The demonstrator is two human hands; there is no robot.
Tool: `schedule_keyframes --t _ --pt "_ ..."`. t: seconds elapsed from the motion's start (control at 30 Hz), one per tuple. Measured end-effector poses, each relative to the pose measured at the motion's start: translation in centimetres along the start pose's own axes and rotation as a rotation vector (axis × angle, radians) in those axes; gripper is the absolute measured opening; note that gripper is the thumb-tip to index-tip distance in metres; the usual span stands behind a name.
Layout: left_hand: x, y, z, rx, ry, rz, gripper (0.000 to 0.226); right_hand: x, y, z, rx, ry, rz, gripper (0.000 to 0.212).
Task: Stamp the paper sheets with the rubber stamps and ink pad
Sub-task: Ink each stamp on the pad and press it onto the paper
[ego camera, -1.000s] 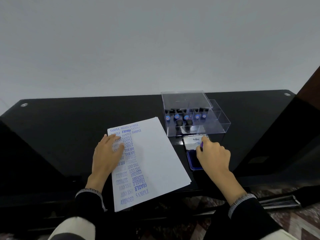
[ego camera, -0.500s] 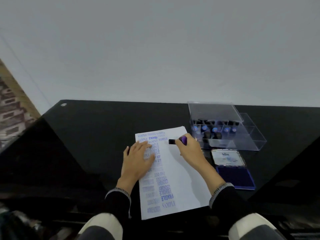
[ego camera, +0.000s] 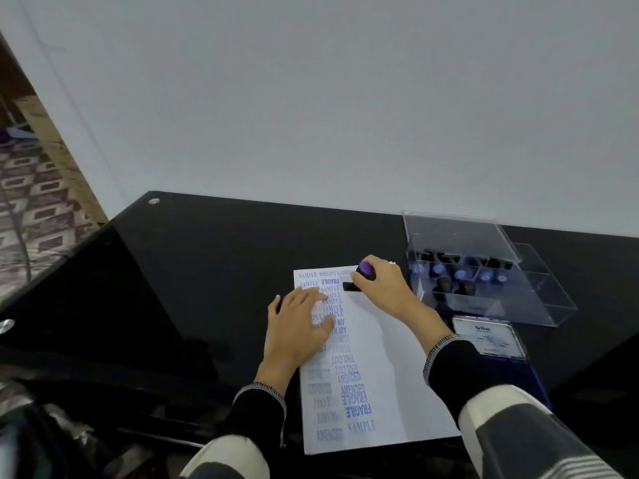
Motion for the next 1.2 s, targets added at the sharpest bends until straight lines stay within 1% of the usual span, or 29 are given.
schedule_keyframes --t 0.3,0.7,0.9,1.07,1.2 --pt "0.1 0.0 0.1 -0.011 0.004 0.002 0.045 0.4 -0.5 0.2 0.017 0.007 -0.047 0.008" --pt "-0.1 0.0 0.0 -0.01 -0.012 0.0 0.044 1.1 -0.2 1.1 -0.002 0.126 -0.112 0.012" --pt "-0.2 0.0 -0.1 -0.006 -0.012 -0.005 0.044 1.3 -0.2 1.4 0.007 0.144 -0.154 0.013" --pt "-0.1 0.0 0.0 -0.013 0.0 0.002 0.045 1.9 -0.5 1.5 0.021 0.167 -0.2 0.02" --pt "-0.2 0.0 -0.1 -0.008 -0.01 -0.012 0.043 2.1 -0.6 1.8 0.019 0.166 -0.255 0.021"
Point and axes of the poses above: each hand's wrist, its own z-axis towards the middle knuckle, its own x-axis out of the palm, y = z × x, the point moved 7 cm from there along z, towards the middle knuckle, and after that the axes turned 15 degrees about -x, right-handed, at the moved point
